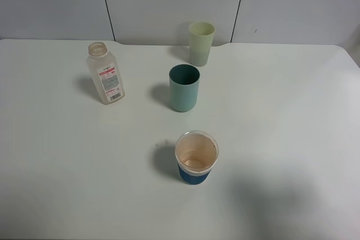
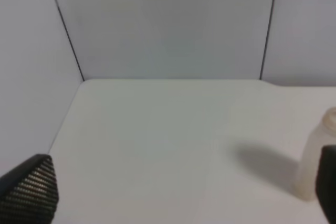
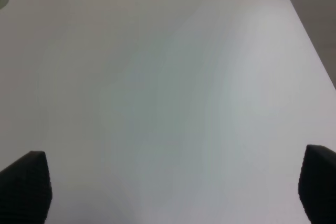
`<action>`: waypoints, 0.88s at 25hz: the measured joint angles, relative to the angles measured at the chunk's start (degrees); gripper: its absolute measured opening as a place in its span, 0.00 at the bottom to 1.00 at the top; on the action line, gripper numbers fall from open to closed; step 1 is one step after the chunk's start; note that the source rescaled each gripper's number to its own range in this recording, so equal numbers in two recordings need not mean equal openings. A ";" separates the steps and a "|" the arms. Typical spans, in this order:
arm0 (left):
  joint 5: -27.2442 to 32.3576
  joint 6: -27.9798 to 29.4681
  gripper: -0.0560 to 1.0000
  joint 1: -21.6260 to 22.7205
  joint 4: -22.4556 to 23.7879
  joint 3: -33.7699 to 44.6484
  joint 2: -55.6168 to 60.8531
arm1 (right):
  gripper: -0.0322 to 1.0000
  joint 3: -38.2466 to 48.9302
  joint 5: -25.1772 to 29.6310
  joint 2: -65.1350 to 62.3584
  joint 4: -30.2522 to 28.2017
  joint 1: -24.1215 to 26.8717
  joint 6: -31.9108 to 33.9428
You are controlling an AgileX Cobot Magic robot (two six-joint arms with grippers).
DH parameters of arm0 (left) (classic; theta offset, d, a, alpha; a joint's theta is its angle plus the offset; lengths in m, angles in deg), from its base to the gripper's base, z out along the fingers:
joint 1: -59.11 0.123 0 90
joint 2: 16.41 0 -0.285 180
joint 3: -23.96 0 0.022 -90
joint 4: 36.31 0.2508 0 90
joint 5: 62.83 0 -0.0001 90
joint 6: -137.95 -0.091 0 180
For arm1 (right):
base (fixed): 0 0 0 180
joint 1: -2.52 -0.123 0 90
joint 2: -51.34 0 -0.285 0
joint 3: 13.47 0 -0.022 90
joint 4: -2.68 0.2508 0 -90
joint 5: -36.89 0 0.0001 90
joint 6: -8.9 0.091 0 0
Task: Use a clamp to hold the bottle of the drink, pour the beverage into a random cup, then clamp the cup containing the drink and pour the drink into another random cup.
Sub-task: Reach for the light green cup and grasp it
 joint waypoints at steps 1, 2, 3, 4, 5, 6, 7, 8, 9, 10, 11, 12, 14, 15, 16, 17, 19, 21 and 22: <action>2.53 -0.94 1.00 0.00 -0.73 -1.22 0.53 | 1.00 0.00 0.00 0.00 0.00 0.00 0.00; 6.97 -2.98 1.00 0.00 -3.47 -3.37 1.61 | 1.00 0.00 0.00 0.00 0.00 0.00 0.00; 8.60 -4.05 1.00 0.00 -4.95 -3.89 2.08 | 1.00 0.00 0.00 0.00 0.00 0.00 0.00; 10.23 -5.05 1.00 0.00 -6.71 -4.02 2.69 | 1.00 0.00 0.00 0.00 0.00 0.00 0.00; 11.88 -5.85 1.00 0.00 -8.37 -4.13 3.68 | 1.00 0.00 0.00 0.00 0.00 0.00 0.00; 13.07 -6.43 1.00 0.00 -9.01 -4.20 4.47 | 1.00 0.00 0.00 0.00 0.00 0.00 0.00; 14.32 -6.73 1.00 0.00 -9.35 -4.20 5.61 | 1.00 0.00 0.00 0.00 0.00 0.00 0.00; 15.34 -6.88 1.00 0.00 -9.42 -4.24 6.68 | 1.00 0.00 0.00 0.00 0.00 0.00 0.00; 15.93 -6.94 1.00 0.00 -9.42 -4.24 7.79 | 1.00 0.00 0.00 0.00 0.00 0.00 0.00; 16.12 -6.94 1.00 0.00 -9.24 -4.24 9.14 | 1.00 0.00 0.00 0.00 0.00 0.00 0.00; 16.27 -6.94 1.00 0.00 -9.14 -4.24 10.50 | 1.00 0.00 0.00 0.00 0.00 0.00 0.00; 16.53 -6.94 1.00 0.00 -8.98 -4.24 11.83 | 1.00 0.00 0.00 0.00 0.00 0.00 0.00; 16.48 -6.88 1.00 0.00 -8.82 -3.60 14.01 | 1.00 0.00 0.00 0.00 0.00 0.00 0.00; 16.54 -6.88 1.00 0.00 -8.82 -2.87 15.36 | 1.00 0.00 0.00 0.00 0.00 0.00 0.00; 16.54 -6.88 1.00 0.00 -8.77 -1.71 16.51 | 1.00 0.00 0.00 0.00 0.00 0.00 0.00; 16.68 -6.88 1.00 0.00 -8.77 -0.60 17.91 | 1.00 0.00 0.00 0.00 0.00 0.00 0.00; 17.37 -6.81 1.00 0.00 -8.71 1.96 19.52 | 1.00 0.00 0.00 0.00 0.00 0.00 0.00; 18.44 -6.06 1.00 0.00 -8.71 3.78 19.75 | 1.00 0.00 0.00 0.00 0.00 0.00 0.00; 18.62 -5.37 1.00 0.00 -8.77 4.48 19.80 | 1.00 0.00 0.00 0.00 0.00 0.00 0.00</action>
